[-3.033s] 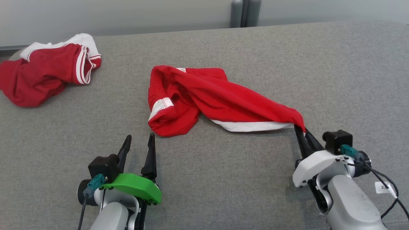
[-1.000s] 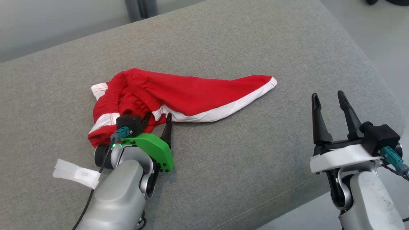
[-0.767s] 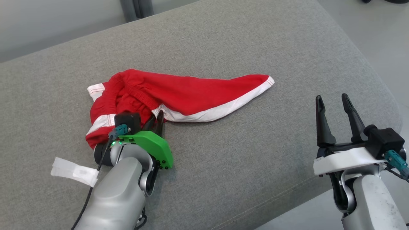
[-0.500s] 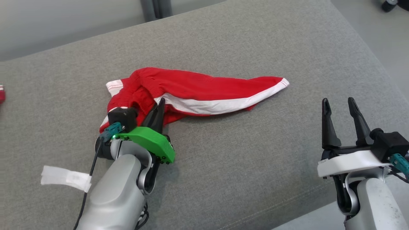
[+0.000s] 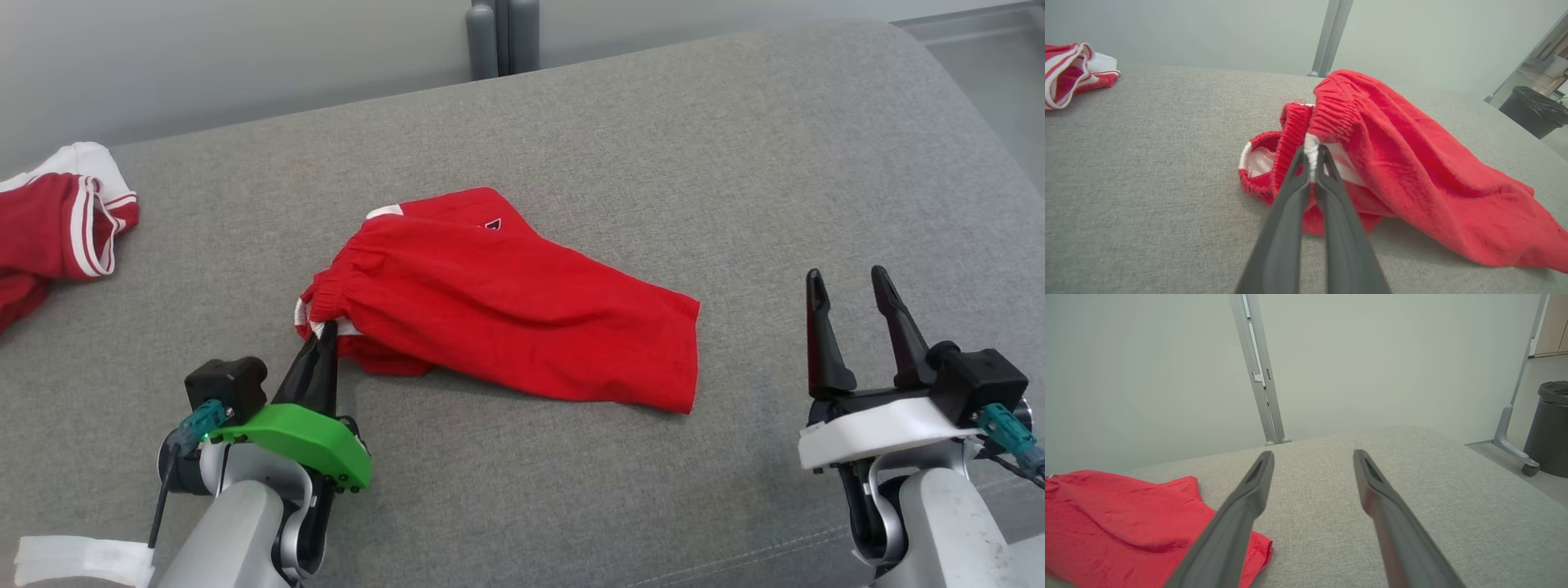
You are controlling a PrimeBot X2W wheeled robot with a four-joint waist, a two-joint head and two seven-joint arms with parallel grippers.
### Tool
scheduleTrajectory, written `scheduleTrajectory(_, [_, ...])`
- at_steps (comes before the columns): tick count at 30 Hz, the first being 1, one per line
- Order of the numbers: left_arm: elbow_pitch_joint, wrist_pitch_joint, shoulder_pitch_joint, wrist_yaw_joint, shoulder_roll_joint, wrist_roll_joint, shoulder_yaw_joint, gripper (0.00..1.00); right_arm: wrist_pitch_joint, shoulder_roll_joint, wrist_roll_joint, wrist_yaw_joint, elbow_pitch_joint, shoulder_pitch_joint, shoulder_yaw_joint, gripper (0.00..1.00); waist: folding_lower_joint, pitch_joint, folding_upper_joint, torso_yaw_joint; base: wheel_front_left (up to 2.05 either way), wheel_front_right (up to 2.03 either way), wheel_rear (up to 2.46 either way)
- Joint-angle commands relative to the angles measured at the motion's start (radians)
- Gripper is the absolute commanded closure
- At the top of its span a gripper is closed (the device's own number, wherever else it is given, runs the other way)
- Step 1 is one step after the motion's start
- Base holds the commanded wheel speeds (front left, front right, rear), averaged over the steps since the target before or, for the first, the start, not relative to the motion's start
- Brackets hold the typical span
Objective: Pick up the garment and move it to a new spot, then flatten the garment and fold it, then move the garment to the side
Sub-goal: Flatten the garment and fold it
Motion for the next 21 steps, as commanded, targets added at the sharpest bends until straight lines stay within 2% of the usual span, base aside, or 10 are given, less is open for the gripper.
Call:
scheduleTrajectory(1, [-0.011, 0.014, 0.019, 0.012, 0.012, -0.013, 0.004, 1.0, -0.004, -0.002, 0.004, 0.0, 0.007, 0.013, 0.012, 0.0, 0.0, -0.011, 0.0, 0.013, 0.0, 0.0, 0.0])
scheduleTrajectory(7, [-0.012, 0.053, 0.041, 0.038, 0.036, -0.011, 0.004, 1.0, -0.004, -0.003, 0.01, 0.0, 0.021, 0.013, 0.055, 0.0, 0.0, -0.006, 0.0, 0.005, 0.0, 0.0, 0.0])
scheduleTrajectory(10, [0.013, 0.066, 0.051, 0.055, 0.053, -0.02, 0.014, 1.0, -0.004, -0.002, -0.001, 0.0, 0.045, 0.024, 0.11, 0.0, 0.0, 0.0, 0.0, -0.004, 0.0, 0.0, 0.0])
scheduleTrajectory(17, [0.081, 0.071, 0.059, 0.065, 0.06, -0.033, 0.024, 1.0, -0.004, -0.018, 0.009, 0.0, 0.115, 0.044, 0.211, 0.0, 0.0, 0.008, 0.0, -0.016, 0.0, 0.0, 0.0])
scheduleTrajectory(21, [0.123, 0.061, 0.053, 0.057, 0.053, -0.043, 0.029, 1.0, -0.004, -0.019, 0.026, 0.0, 0.145, 0.044, 0.253, 0.0, 0.0, 0.01, 0.0, -0.019, 0.0, 0.0, 0.0])
